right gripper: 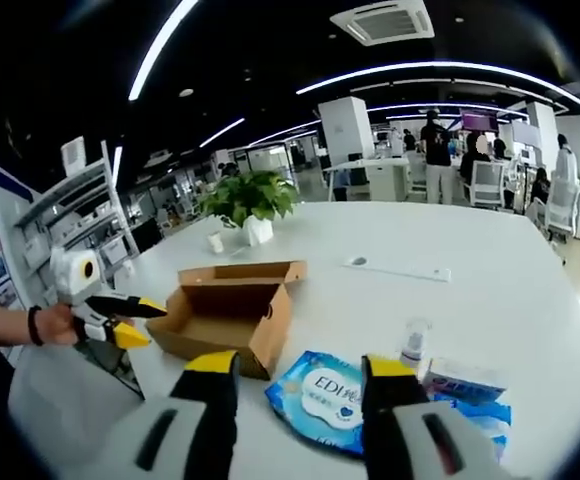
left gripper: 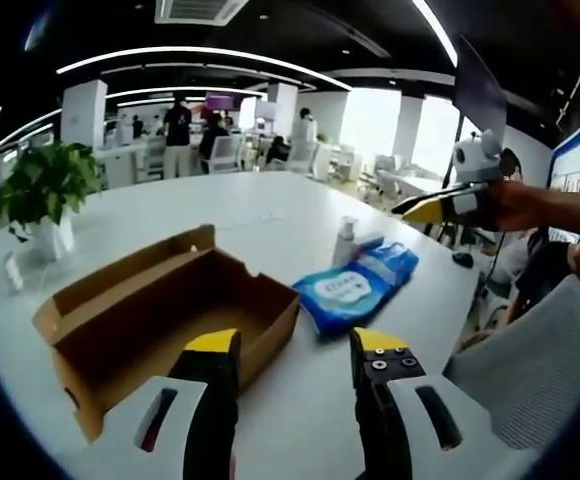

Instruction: Operate the shoe box by opening the lid, removing the specified soft item, and placing it in the target area until the item is outside and the box remains undamaged.

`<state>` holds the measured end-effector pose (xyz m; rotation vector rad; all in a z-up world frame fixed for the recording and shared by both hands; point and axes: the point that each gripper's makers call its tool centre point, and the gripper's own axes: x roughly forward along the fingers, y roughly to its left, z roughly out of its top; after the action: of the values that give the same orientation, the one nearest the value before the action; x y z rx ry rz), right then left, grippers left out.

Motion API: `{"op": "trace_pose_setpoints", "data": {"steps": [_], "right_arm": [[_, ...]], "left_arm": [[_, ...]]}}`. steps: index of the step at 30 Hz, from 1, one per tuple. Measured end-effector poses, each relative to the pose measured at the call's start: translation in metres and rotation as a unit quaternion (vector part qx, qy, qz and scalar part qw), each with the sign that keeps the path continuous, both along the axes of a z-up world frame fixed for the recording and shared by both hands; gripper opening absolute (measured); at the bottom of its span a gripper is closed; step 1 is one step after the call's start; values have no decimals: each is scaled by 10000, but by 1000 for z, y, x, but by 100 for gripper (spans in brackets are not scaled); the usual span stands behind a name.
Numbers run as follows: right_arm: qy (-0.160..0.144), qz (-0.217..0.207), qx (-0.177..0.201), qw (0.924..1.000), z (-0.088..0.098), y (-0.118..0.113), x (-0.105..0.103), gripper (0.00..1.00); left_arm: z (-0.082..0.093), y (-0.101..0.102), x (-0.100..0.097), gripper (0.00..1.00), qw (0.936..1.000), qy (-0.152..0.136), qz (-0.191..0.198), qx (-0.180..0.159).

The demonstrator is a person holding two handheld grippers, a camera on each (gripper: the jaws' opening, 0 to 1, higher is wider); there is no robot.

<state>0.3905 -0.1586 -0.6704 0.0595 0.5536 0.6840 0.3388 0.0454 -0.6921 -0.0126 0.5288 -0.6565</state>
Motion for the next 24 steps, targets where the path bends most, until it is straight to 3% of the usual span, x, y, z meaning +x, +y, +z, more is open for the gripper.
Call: {"op": "trace_pose_setpoints", "data": {"steps": [13, 24], "right_arm": [[29, -179, 481, 9987, 1, 19, -5, 48], [53, -109, 560, 9984, -3, 35, -13, 49]], "left_arm": [[-1, -2, -1, 45, 10000, -4, -66, 30], [0, -1, 0, 45, 10000, -1, -5, -26]]}}
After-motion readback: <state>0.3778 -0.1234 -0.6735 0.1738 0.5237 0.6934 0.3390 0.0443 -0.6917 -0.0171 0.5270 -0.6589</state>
